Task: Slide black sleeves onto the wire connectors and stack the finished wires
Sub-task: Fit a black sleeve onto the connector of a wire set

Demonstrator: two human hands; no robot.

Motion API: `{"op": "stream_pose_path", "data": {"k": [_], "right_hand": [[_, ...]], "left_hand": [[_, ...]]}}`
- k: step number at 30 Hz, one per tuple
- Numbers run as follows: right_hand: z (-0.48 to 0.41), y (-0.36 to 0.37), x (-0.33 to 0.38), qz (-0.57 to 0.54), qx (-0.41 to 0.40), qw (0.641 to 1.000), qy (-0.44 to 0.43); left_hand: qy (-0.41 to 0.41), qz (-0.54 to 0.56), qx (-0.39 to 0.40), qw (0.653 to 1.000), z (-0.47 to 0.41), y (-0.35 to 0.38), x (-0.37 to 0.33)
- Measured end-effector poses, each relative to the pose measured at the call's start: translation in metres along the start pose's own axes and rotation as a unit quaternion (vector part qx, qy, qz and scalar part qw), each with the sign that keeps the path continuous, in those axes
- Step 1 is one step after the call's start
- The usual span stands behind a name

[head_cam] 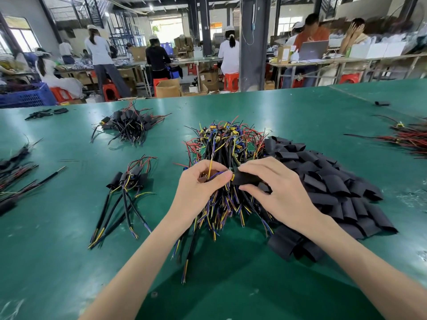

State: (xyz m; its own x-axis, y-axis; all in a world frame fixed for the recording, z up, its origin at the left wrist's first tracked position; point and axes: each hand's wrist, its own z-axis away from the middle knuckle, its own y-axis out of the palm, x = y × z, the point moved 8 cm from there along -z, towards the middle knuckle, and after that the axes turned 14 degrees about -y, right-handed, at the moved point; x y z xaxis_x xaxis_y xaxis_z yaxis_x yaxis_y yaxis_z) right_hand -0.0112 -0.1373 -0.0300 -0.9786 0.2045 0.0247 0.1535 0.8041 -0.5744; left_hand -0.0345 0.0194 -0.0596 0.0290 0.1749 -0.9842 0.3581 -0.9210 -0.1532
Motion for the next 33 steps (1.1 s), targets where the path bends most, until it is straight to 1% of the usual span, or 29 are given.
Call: {"op": "stream_pose_path", "data": {"k": [6, 9, 12, 14, 17, 18, 20, 22, 24, 26, 28, 29, 30, 31, 32, 33], "right_hand": [[0.0, 0.0, 0.003, -0.007, 0.002, 1.0, -0.013], [-0.001, 0.0, 0.003, -0.01, -0.001, 1.0, -0.022], [0.0, 0.002, 0.005, -0.018, 0.005, 0.999, -0.028], [-0.001, 0.001, 0.005, -0.024, 0.009, 0.999, -0.022], [-0.006, -0.013, -0.006, 0.014, 0.005, 1.0, 0.008], [-0.006, -0.022, -0.016, 0.039, -0.005, 0.999, 0.036], [-0.001, -0.042, -0.046, 0.095, -0.007, 0.987, 0.128], [0.012, -0.057, -0.079, 0.118, 0.045, 0.962, 0.242], [0.029, -0.061, -0.101, 0.077, 0.116, 0.931, 0.338], [0.041, -0.058, -0.109, 0.043, 0.201, 0.905, 0.372], [0.051, -0.051, -0.112, 0.053, 0.294, 0.878, 0.375], [0.055, -0.048, -0.113, 0.065, 0.327, 0.864, 0.377], [0.058, -0.046, -0.114, 0.077, 0.345, 0.855, 0.38], [0.06, -0.044, -0.115, 0.085, 0.354, 0.85, 0.381], [0.061, -0.042, -0.115, 0.088, 0.359, 0.848, 0.379], [0.061, -0.039, -0.115, 0.088, 0.363, 0.849, 0.375]], "left_hand": [[-0.003, -0.021, -0.002, 1.0, 0.0, 0.002, 0.001], [-0.007, -0.005, -0.001, 1.0, 0.0, 0.0, 0.0], [-0.017, 0.015, 0.032, 0.999, -0.001, 0.002, 0.0], [-0.009, 0.019, 0.033, 0.999, 0.0, -0.001, -0.004], [0.008, 0.062, -0.016, 0.998, -0.004, -0.024, -0.013], [0.009, 0.085, -0.046, 0.995, -0.006, -0.038, -0.016], [0.001, 0.141, -0.122, 0.982, -0.011, -0.072, -0.017], [-0.02, 0.193, -0.2, 0.96, -0.016, -0.108, -0.009], [-0.051, 0.226, -0.255, 0.939, -0.02, -0.138, 0.005], [-0.079, 0.241, -0.288, 0.924, -0.022, -0.159, 0.022], [-0.108, 0.235, -0.309, 0.915, -0.023, -0.171, 0.04], [-0.124, 0.194, -0.323, 0.918, -0.023, -0.174, 0.047], [-0.144, 0.109, -0.349, 0.92, -0.022, -0.177, 0.051], [-0.163, -0.016, -0.385, 0.908, -0.019, -0.181, 0.051], [-0.173, -0.148, -0.412, 0.882, -0.017, -0.182, 0.048], [-0.17, -0.242, -0.424, 0.856, -0.015, -0.18, 0.044]]}}
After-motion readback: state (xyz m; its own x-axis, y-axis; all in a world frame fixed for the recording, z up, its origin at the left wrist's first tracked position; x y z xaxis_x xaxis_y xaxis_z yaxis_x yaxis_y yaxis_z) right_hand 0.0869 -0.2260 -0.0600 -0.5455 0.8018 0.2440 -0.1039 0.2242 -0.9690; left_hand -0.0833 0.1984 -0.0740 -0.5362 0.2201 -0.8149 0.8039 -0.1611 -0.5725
